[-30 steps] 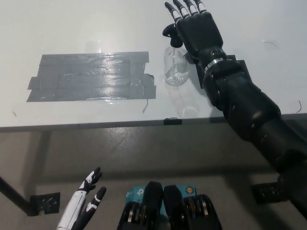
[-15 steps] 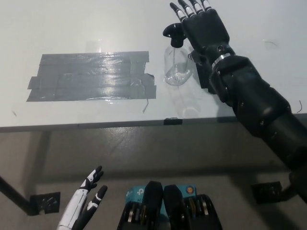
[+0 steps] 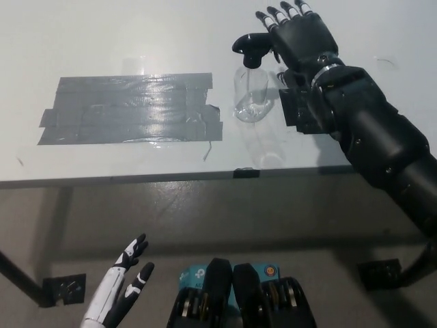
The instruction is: The robot grabs the black lid of the spray bottle on the desk and places it on the black area of the desk
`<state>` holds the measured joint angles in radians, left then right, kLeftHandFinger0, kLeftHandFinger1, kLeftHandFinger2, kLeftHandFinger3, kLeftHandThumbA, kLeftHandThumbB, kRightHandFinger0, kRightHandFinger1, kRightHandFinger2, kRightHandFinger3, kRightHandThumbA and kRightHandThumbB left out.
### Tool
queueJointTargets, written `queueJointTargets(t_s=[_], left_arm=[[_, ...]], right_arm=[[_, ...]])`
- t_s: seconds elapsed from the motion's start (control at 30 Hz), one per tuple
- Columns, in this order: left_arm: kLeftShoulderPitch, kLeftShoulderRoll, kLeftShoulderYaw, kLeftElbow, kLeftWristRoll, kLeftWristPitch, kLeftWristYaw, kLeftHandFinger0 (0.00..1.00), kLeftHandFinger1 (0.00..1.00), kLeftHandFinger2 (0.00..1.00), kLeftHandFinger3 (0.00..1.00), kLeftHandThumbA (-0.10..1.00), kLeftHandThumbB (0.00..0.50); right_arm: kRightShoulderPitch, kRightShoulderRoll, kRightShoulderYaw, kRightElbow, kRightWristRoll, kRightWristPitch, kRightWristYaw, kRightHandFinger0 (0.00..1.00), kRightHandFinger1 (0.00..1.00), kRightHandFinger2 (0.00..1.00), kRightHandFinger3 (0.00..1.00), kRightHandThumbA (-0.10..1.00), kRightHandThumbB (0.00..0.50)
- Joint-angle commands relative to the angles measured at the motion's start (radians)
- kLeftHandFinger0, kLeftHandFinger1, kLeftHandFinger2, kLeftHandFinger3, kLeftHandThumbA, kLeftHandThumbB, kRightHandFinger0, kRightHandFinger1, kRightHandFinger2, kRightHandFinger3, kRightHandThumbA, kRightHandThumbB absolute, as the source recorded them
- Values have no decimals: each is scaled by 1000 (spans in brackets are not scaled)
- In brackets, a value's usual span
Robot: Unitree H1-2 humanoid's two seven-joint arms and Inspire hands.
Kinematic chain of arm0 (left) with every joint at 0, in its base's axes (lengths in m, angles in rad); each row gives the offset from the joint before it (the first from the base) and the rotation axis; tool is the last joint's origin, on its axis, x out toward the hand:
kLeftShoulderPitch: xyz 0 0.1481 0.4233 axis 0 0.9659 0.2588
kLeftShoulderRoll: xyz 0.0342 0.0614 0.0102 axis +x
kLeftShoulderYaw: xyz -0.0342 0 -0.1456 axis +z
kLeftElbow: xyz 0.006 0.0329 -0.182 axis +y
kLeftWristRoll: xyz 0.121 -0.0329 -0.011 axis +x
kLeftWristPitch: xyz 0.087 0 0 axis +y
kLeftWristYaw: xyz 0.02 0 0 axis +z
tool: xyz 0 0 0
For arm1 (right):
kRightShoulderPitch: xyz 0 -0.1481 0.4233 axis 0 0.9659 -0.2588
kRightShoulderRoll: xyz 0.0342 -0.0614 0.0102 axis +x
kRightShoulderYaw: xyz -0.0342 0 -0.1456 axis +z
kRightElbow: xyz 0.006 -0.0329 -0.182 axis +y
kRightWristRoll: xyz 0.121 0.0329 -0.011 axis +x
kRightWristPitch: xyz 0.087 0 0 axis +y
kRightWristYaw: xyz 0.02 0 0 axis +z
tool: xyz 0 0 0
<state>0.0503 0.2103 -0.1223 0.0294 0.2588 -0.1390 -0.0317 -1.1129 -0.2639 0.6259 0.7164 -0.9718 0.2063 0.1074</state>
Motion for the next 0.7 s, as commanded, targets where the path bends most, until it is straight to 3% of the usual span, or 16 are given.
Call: queueJointTargets(t_s=[0.0, 0.5, 0.67], left_arm=[[-5, 13, -2, -37, 6, -19, -12, 1000, 1000, 1000, 1000, 979, 0], [-10, 13, -2, -46, 8, -9, -27, 1000, 1000, 1000, 1000, 995, 0], [-11, 12, 1, -45, 13, -12, -26, 1000, 1000, 1000, 1000, 1000, 0]], right_arm=[[-65, -8, -24, -15, 2, 28, 24, 1000, 1000, 1000, 1000, 807, 500], [-100, 40, -32, 115, 17, -2, -53, 1000, 1000, 1000, 1000, 907, 500], [-111, 50, -32, 129, 13, -1, -64, 1000, 1000, 1000, 1000, 881, 499]])
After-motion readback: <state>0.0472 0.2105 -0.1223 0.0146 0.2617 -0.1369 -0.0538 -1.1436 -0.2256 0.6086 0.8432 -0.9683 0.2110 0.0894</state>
